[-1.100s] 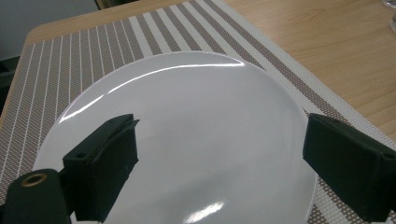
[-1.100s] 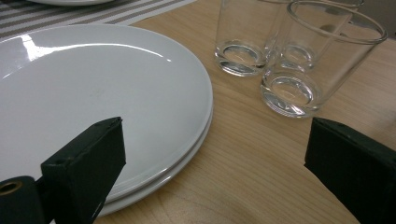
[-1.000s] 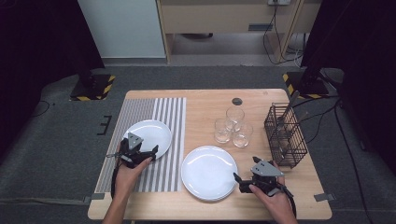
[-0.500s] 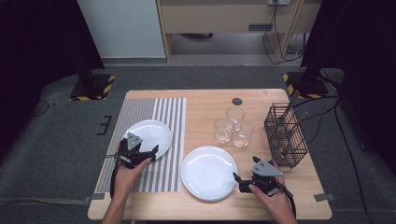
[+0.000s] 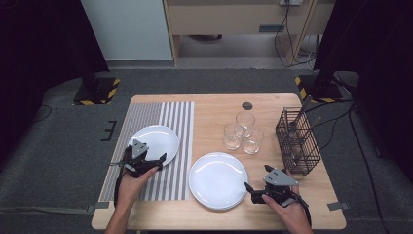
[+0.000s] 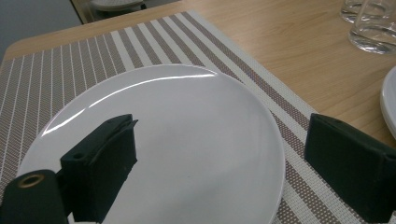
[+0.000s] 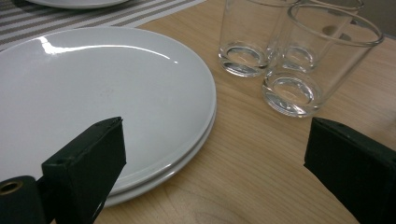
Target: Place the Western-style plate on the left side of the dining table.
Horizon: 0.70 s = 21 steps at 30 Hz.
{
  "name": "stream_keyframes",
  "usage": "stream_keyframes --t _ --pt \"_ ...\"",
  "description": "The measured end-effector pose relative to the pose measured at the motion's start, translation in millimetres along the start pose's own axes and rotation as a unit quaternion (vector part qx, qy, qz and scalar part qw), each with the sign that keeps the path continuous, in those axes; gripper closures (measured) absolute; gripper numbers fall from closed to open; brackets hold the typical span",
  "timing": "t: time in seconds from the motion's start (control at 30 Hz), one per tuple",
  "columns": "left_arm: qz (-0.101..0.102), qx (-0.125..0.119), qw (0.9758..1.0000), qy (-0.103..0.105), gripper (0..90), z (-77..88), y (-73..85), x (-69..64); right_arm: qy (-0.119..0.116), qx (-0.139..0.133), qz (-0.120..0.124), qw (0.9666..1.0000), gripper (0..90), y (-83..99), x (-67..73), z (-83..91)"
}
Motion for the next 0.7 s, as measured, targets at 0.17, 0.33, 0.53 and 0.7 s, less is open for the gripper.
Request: stream_keyframes --t 0.17,0.33,0.53,0.7 --pt "-0.002 -0.001 1.0 -0.001 8.4 1.0 -0.5 -2.2 0.004 -0.003 0.006 1.0 5.8 4.3 -4.5 16.6" --pt "-0.005 -0.003 1.0 -0.004 8.3 2.7 -1.1 -3.1 0.012 -0.002 0.01 0.9999 5.9 9.6 -11.6 32.8" --pt "-0.005 -0.003 1.0 -0.005 8.3 2.9 0.3 -3.0 0.015 -0.01 0.013 0.9998 6.2 10.5 -18.9 45.6" --pt "-0.006 -0.004 0.9999 -0.007 7.8 3.8 -0.5 -3.7 0.018 -0.011 0.008 0.9997 8.1 12.8 -25.2 51.3"
Point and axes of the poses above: each handheld gripper's, and its own axes: z roughly backward along the jaws, y roughly out of its underside, x roughly to its left, the point moved 5 cm from there along -z, roughly forward along the jaws, and after that the axes turned 14 degrees about -x, right-handed, at the moved point
